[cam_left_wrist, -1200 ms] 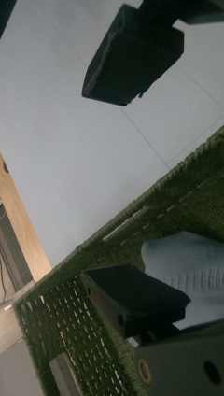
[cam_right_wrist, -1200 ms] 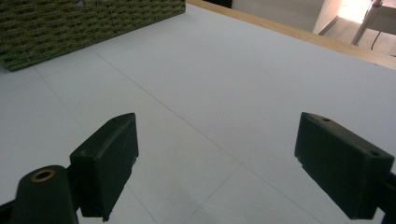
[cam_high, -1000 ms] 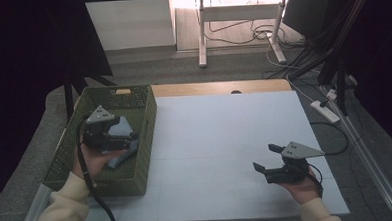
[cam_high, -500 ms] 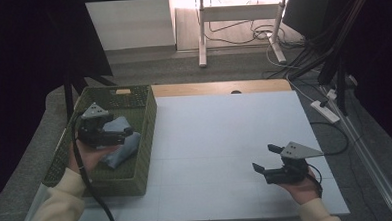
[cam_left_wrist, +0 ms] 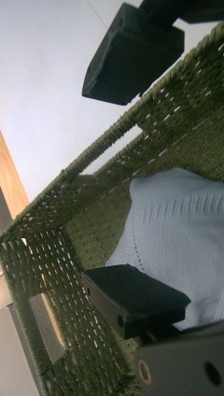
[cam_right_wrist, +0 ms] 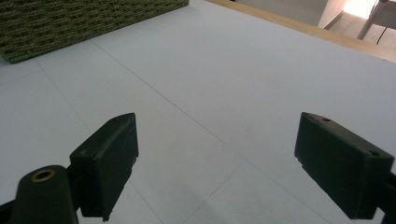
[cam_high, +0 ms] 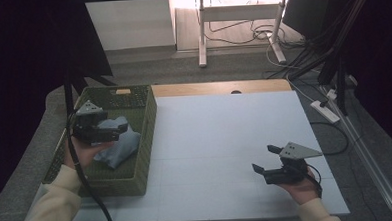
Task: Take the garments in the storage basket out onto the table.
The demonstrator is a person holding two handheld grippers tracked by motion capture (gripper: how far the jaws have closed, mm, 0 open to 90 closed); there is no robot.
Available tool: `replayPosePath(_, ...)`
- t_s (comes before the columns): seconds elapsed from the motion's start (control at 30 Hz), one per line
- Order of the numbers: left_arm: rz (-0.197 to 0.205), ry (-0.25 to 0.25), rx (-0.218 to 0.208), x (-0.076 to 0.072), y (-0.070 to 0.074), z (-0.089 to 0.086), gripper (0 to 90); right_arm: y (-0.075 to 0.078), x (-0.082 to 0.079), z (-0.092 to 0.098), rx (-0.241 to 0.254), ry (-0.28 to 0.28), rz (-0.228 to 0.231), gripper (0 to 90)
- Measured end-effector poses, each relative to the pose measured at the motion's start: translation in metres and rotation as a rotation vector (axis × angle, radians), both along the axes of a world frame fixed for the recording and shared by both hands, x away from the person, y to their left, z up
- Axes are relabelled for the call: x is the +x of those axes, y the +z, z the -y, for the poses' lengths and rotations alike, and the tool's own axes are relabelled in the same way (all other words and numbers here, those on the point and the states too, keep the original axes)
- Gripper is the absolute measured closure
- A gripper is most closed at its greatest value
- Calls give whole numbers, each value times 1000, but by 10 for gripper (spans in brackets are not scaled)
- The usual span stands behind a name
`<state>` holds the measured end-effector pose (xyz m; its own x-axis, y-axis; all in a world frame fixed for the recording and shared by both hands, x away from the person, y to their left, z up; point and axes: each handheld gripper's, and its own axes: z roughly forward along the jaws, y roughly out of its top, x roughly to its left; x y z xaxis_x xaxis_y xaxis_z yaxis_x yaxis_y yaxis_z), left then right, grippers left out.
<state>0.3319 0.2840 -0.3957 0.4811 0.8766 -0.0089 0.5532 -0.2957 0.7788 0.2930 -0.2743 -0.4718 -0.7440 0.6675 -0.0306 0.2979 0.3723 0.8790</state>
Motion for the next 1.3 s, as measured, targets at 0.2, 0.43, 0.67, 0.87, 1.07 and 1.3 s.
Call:
replayPosePath(0.2, -11, 5, 10, 7, -2, -3, 124, 0, 0, 0, -4, 1, 0, 138)
replayPosePath(0.43, -26, 18, 11, 11, -4, -9, 122, 0, 0, -1, -5, -3, 2, 139)
replayPosePath(0.67, -43, 33, 14, 17, -7, -17, 114, -1, 0, 0, -10, 1, -6, 139)
replayPosePath(0.87, -60, 42, 15, 20, -12, -23, 113, -2, 0, -1, -16, 5, -6, 138)
replayPosePath(1.07, -71, 47, 20, 23, -17, -28, 117, -2, 0, -1, -18, 6, -8, 138)
replayPosePath(1.3, -105, 51, 34, 28, -24, -32, 115, -2, 0, -2, -21, 8, -10, 138)
